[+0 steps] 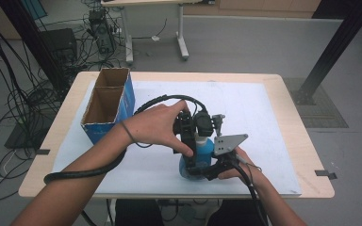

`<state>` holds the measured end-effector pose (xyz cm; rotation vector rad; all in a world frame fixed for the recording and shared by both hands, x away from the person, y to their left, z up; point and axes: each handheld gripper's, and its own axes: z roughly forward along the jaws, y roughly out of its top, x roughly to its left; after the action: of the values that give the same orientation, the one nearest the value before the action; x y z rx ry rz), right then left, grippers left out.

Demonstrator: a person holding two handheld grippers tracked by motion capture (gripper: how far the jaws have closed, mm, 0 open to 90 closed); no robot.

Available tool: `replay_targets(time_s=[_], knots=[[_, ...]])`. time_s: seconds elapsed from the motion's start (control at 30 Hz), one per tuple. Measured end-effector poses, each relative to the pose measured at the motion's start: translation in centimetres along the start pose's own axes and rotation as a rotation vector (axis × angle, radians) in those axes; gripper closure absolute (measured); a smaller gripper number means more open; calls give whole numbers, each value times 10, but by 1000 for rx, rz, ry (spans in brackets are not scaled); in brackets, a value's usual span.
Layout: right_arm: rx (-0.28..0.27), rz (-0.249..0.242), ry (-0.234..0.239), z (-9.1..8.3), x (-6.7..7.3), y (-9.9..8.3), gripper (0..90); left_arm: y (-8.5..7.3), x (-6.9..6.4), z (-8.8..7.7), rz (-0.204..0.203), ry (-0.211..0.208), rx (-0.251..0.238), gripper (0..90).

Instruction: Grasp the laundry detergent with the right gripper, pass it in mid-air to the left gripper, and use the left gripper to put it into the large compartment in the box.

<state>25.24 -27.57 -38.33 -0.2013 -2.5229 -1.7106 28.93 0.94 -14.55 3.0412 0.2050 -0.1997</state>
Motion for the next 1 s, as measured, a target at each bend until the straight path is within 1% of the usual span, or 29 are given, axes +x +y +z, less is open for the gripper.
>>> replay_targets(time_s=[0.07,0.17,0.33,0.5,0.57,0.63,0.73,0.77,0.87,0.97,1.0], knots=[[2,-3,4,1,0,1,421,0,-1,0,-3,2,0,78],[4,-8,11,5,0,3,421,4,-2,2,5,3,13,78],[10,-7,22,9,0,5,421,8,-2,4,-1,0,30,82],[7,-12,26,12,-1,6,421,10,-3,4,-1,3,32,84],[5,-11,27,13,-1,6,420,11,-2,5,1,-7,36,93],[5,-14,27,14,-1,7,421,12,-3,5,-4,1,39,91],[5,-13,28,14,-1,7,421,12,-2,5,-6,-3,40,82],[8,-12,25,14,0,7,421,12,0,5,-6,-13,37,85],[15,-21,22,14,1,9,420,12,1,5,-8,-22,39,95],[14,-20,23,14,2,9,421,12,0,5,-12,-14,41,105],[14,-19,23,14,2,9,421,12,1,5,-12,-18,42,105]])
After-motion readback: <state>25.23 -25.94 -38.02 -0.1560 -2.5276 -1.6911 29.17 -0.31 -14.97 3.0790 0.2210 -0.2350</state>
